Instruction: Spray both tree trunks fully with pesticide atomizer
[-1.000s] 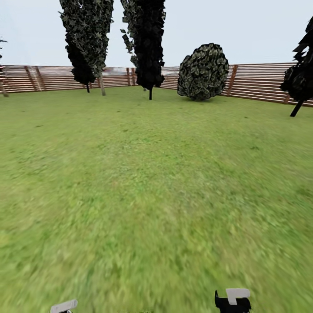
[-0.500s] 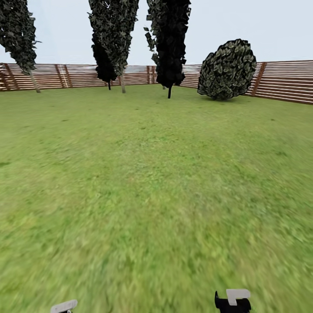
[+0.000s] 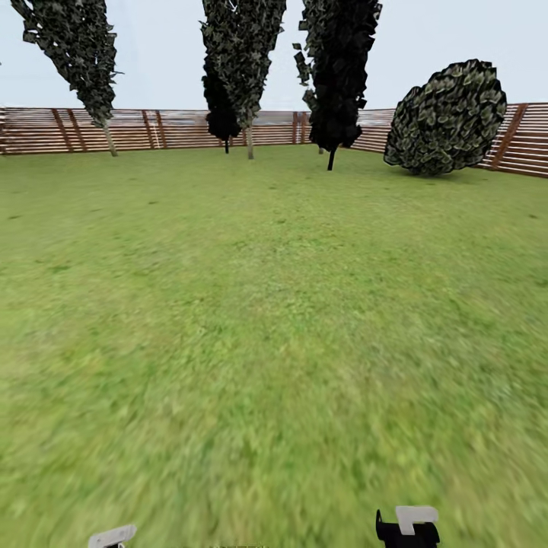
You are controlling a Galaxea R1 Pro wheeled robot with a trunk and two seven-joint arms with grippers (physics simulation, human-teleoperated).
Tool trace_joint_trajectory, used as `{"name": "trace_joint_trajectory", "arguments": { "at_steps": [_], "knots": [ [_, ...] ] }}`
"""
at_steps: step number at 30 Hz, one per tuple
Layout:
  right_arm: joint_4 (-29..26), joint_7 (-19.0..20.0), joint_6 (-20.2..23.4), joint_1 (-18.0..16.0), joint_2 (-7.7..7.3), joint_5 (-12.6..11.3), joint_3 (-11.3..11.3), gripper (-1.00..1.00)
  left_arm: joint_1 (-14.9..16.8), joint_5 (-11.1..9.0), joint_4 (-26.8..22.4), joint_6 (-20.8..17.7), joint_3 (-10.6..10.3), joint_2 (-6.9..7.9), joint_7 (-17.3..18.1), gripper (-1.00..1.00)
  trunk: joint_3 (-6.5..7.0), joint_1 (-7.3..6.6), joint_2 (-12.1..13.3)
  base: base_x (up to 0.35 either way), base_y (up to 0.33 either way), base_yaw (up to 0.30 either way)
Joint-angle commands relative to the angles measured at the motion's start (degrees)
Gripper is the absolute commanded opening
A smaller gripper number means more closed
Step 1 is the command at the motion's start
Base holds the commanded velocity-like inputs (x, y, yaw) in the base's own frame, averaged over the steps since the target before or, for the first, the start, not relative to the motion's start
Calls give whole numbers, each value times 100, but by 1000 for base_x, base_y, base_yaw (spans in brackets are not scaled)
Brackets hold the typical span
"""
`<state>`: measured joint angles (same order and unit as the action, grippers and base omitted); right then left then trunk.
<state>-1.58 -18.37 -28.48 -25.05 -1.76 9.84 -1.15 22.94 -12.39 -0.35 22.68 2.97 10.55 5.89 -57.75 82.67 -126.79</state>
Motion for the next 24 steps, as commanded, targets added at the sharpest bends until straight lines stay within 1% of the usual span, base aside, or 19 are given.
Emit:
{"name": "trace_joint_trajectory", "arguments": {
  "at_steps": [1, 24],
  "knots": [
    [0, 0, 0, 0, 0, 1, 1, 100, 0, -1, 0, 0, 2, 0, 0, -100, -4, 0, 0, 0, 0, 276],
    [0, 0, 0, 9, 1, 1, 7, 100, 0, -9, 0, -9, -7, -9, 0, -100, -85, 0, 0, 0, 0, 276]
  ]
}}
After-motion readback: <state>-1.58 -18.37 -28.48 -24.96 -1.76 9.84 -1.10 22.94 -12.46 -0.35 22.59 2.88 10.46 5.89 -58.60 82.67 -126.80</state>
